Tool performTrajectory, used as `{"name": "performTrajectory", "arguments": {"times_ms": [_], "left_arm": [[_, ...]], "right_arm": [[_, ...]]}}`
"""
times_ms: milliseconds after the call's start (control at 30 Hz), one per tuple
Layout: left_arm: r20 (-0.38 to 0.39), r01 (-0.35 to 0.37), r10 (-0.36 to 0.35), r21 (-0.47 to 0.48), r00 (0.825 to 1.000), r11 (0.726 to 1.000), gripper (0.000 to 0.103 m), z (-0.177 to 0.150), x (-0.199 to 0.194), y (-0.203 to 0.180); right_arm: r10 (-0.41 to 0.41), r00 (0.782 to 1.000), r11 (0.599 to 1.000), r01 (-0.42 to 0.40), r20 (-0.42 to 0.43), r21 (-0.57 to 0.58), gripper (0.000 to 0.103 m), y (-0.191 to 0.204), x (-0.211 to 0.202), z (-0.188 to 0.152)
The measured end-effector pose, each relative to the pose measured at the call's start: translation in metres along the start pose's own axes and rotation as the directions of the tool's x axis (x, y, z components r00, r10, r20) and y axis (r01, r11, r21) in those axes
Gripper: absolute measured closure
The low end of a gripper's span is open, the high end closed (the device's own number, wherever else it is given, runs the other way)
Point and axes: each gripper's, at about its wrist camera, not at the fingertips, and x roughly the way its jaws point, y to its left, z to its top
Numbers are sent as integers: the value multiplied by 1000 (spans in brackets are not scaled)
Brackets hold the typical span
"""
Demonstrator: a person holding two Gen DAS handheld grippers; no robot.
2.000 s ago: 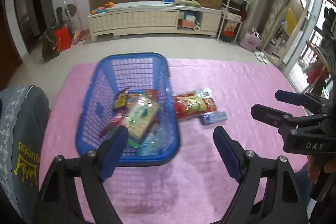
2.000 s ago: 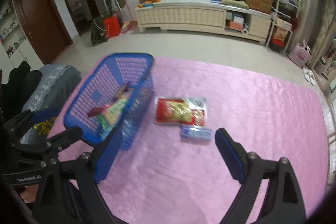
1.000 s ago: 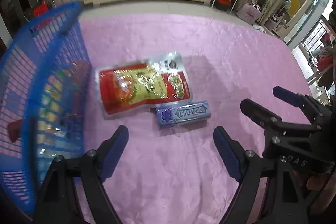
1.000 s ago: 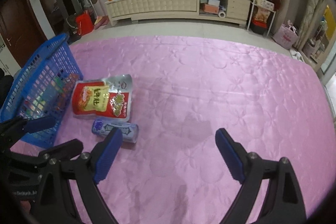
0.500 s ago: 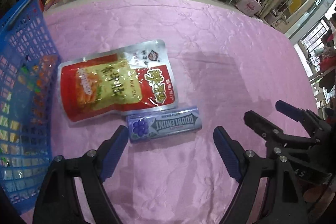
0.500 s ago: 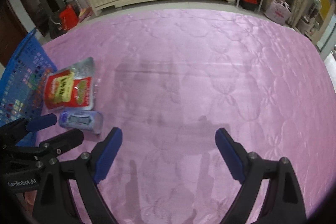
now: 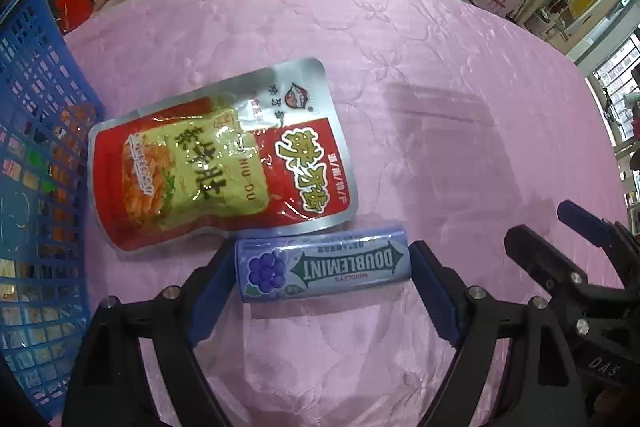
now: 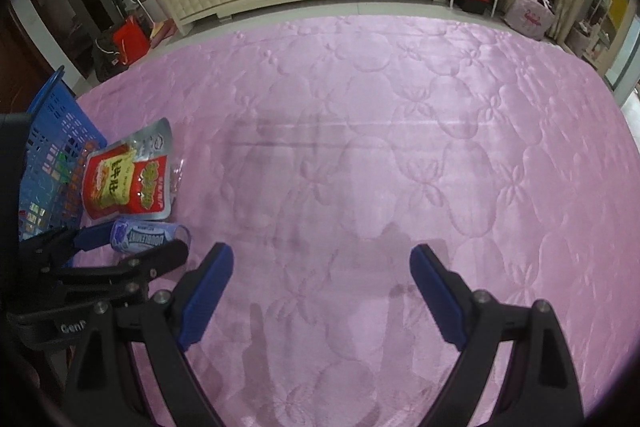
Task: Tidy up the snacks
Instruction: 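Grasp the blue Doublemint gum box with the left gripper, then carry the gum box over the basket with the left gripper while the right gripper grasps the red snack bag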
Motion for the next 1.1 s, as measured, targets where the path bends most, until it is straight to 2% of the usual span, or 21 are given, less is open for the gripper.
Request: {"name": "performTrajectory", "arguments": {"times_ms": [100,200,300,400,567,767,933,1100], "left_arm": [[6,-18,18,4,1000,1000,21,0,2,-4],[15,5,-6,15,1000,1000,22,-4,1,-7],[23,-17,16,43,1000,999,22,-10,0,-12],[30,-5,4,36,1000,999,22,-16,-3,-10],[69,-35,30,67,997,997,22,-21,-18,-5],[117,-17,5,100,993,995,22,-24,-44,4],[188,-2,-27,150,982,989,22,-30,-85,13],[289,-5,-44,164,956,986,22,-20,-130,30]], "right_arm": [[0,1000,1000,0,-4,2,11,0,1,-2],[10,1000,1000,-10,-4,8,11,-2,1,-2],[25,1000,1000,-25,-15,18,11,-3,2,-1],[48,999,999,-48,-20,16,11,-1,1,-3],[52,998,999,-51,-27,8,11,9,2,-1],[79,997,997,-79,-13,-16,11,20,-10,-5],[64,998,998,-64,9,14,11,20,-23,1],[54,998,998,-54,25,-11,11,39,-35,12]]}}
